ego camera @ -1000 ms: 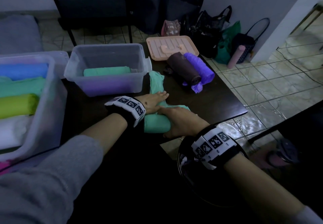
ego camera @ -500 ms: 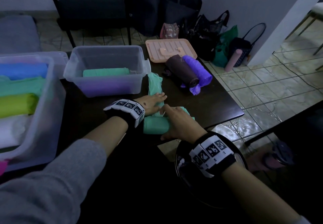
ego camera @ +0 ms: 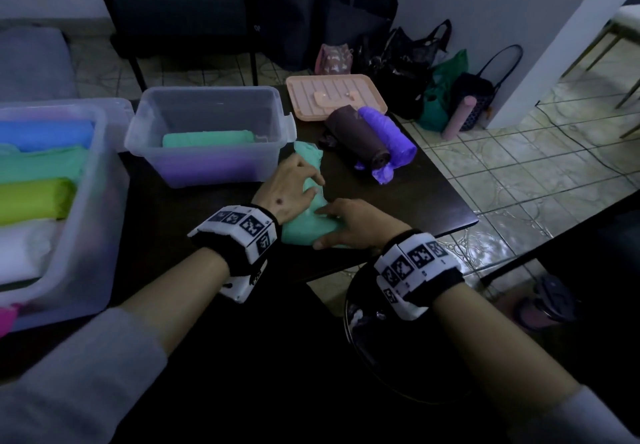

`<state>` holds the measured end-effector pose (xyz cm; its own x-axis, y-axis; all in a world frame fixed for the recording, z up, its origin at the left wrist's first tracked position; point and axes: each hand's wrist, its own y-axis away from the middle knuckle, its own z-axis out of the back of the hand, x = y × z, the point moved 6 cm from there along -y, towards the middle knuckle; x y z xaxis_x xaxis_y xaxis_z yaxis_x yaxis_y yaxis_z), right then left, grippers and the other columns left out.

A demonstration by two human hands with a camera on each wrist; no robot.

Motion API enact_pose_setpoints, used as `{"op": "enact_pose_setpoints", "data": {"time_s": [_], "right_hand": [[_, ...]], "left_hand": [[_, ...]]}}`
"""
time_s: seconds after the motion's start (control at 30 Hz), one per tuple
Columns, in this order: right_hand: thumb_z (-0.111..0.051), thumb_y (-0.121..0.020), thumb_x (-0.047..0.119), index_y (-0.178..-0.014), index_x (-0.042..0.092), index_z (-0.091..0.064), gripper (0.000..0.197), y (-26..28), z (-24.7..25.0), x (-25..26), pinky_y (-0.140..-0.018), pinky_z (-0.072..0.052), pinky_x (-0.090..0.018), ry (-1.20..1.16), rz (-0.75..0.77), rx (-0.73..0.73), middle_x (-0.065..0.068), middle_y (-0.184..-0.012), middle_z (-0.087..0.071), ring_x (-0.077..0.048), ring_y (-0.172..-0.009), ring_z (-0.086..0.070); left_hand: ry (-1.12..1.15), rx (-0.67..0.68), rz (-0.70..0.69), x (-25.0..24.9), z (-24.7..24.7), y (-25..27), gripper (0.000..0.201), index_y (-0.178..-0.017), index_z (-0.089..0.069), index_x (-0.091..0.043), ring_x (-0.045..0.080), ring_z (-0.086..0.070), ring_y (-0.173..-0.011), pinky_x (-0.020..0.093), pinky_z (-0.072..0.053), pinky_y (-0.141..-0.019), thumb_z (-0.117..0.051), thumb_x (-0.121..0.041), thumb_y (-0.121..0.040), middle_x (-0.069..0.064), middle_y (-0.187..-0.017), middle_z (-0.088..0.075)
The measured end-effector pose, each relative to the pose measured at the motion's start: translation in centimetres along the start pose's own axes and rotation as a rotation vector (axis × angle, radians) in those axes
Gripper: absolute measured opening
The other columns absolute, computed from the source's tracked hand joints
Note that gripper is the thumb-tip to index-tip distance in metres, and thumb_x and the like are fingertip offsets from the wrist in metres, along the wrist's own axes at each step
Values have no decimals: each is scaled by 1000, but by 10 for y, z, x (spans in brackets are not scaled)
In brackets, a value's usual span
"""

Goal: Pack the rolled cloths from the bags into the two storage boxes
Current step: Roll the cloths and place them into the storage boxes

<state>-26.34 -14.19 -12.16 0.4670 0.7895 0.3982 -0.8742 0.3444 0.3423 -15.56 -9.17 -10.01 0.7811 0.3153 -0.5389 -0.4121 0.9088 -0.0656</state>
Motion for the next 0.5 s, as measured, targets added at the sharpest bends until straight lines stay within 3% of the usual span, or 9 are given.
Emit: {"op": "enact_pose_setpoints", "data": {"time_s": [0.07, 0.17, 0.23, 0.33, 0.4, 0.5], "right_hand": [[-75, -75, 42, -125, 13, -51, 63, -1, 2, -5, -84, -36, -23, -79, -27, -11, -6, -119, -57, -21, -110, -52], [-70, -79, 44, -114, 15, -57, 47, -6, 4, -10, -74, -33, -20, -109, -34, 9, 1, -103, -57, -14, -96, -52], [-63, -85, 46, -114, 15, -60, 43, -8, 6, -9, -78, -34, -21, -98, -23, 32, 0, -105, -59, -16, -99, -54], [-50, -93, 44, -115, 11, -62, 41, -10, 6, -7, -92, -38, -24, -50, -14, 61, -8, -113, -56, -23, -110, -53], [-43, -95, 47, -110, 12, -65, 43, -12, 3, -9, -101, -36, -31, 14, -48, 98, -13, -113, -51, -29, -114, -50], [-34, -96, 53, -104, 14, -63, 50, -12, 0, -9, -98, -36, -35, 44, -94, 90, -14, -108, -55, -31, -115, -49]], "left_hand": [[74, 48, 66, 2, 9, 9, 18, -105, -67, -15, 15, -59, -100, 21, -41, -84, -59, -22, -90, 2, -107, -61], [125, 280, 147, 8, 12, 25, 29, -111, -67, -16, 5, -55, -100, 16, -36, -84, -63, -31, -87, -3, -108, -64], [140, 379, 163, 12, 9, 33, 39, -119, -64, -18, 6, -53, -110, 17, -35, -90, -69, -30, -82, -4, -120, -62], [108, 400, 157, 14, 4, 37, 56, -129, -56, -17, 10, -49, -123, 17, -31, -99, -75, -21, -77, -2, -133, -55], [98, 414, 156, 16, 2, 36, 56, -132, -53, -18, 11, -48, -125, 15, -29, -96, -73, -19, -79, -1, -136, -53], [83, 475, 169, 18, -1, 33, 52, -134, -51, -21, 13, -47, -125, 18, -30, -97, -67, -22, -84, -2, -137, -52]]}}
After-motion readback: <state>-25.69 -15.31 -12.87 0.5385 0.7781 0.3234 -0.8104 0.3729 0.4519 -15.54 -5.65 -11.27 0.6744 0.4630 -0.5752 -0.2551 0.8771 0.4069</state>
